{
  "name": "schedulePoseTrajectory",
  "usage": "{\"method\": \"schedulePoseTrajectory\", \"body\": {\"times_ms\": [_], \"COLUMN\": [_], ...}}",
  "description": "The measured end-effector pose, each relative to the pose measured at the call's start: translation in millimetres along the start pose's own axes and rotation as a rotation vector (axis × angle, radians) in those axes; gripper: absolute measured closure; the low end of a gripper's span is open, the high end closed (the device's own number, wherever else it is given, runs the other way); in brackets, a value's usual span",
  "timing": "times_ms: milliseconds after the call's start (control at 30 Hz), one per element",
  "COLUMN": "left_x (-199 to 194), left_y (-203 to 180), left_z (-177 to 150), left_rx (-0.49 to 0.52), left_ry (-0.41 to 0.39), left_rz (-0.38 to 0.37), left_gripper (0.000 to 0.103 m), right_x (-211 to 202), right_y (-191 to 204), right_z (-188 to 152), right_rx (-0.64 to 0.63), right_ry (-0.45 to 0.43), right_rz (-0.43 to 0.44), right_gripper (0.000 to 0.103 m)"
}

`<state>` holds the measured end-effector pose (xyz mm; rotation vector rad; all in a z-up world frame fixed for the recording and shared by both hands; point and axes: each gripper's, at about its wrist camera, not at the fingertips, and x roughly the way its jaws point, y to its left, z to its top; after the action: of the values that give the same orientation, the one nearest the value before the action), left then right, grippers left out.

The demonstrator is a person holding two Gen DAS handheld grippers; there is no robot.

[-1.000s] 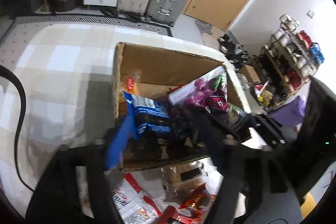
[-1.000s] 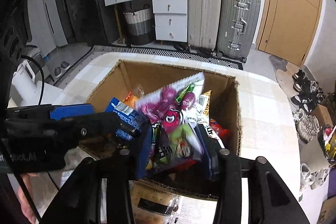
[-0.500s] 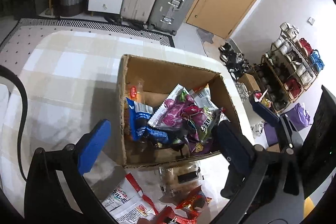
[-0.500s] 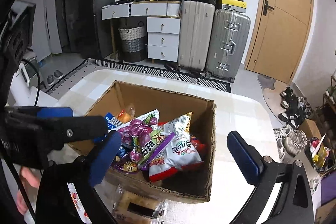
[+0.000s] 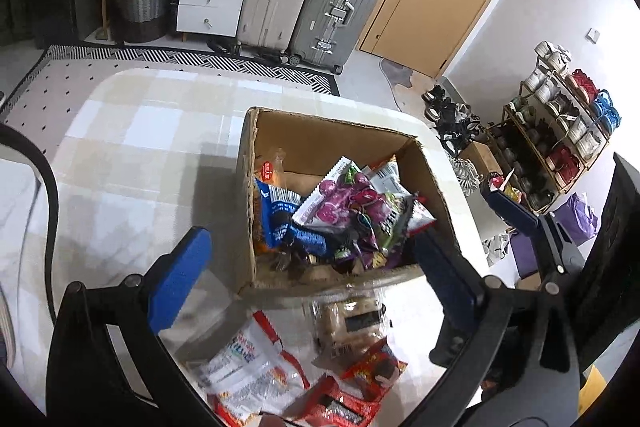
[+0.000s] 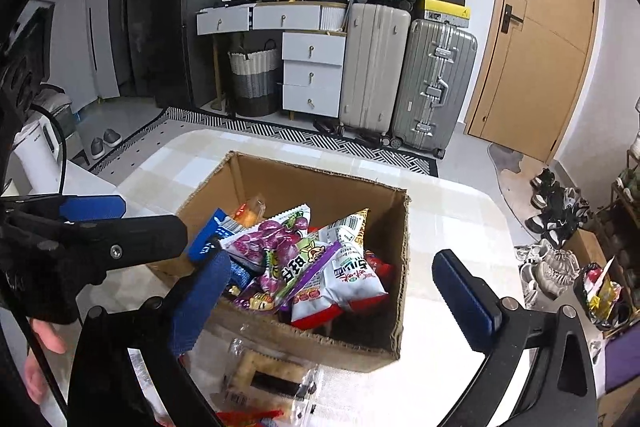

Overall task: Organize snacks
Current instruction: 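Withdraw both tools from the box back above the table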

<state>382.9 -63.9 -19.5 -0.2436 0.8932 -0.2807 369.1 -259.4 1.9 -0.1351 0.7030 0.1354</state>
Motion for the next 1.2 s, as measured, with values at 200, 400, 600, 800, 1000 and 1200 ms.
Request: {"method": "schedulePoseTrajectory", "body": {"times_ms": [200, 400, 600, 800, 1000, 1200], "left_x": [-50, -111, -170, -221, -279, -314], "left_y": [-12, -30, -40, -48, -57, -64], "left_z": [-12, -31, -54, -80, -112, -151], "left_rx": [0.033, 0.072, 0.088, 0.098, 0.117, 0.126], "left_ry": [-0.048, -0.084, -0.112, -0.123, -0.153, -0.165], "left_rz": [0.008, 0.02, 0.029, 0.039, 0.038, 0.039], "left_gripper": [0.001, 0.001, 0.001, 0.001, 0.001, 0.001], "right_x": [-41, -91, -146, -199, -252, -293], "right_y": [-4, -4, 6, 18, 29, 40], "right_z": [0, -2, -10, -26, -45, -71], "right_rx": [0.044, 0.08, 0.058, 0.043, 0.017, 0.003], "right_ry": [-0.042, -0.089, -0.138, -0.18, -0.232, -0.281], "right_rz": [0.017, 0.034, 0.036, 0.044, 0.062, 0.103], "right_gripper": [0.0, 0.0, 0.0, 0.0, 0.001, 0.001]}}
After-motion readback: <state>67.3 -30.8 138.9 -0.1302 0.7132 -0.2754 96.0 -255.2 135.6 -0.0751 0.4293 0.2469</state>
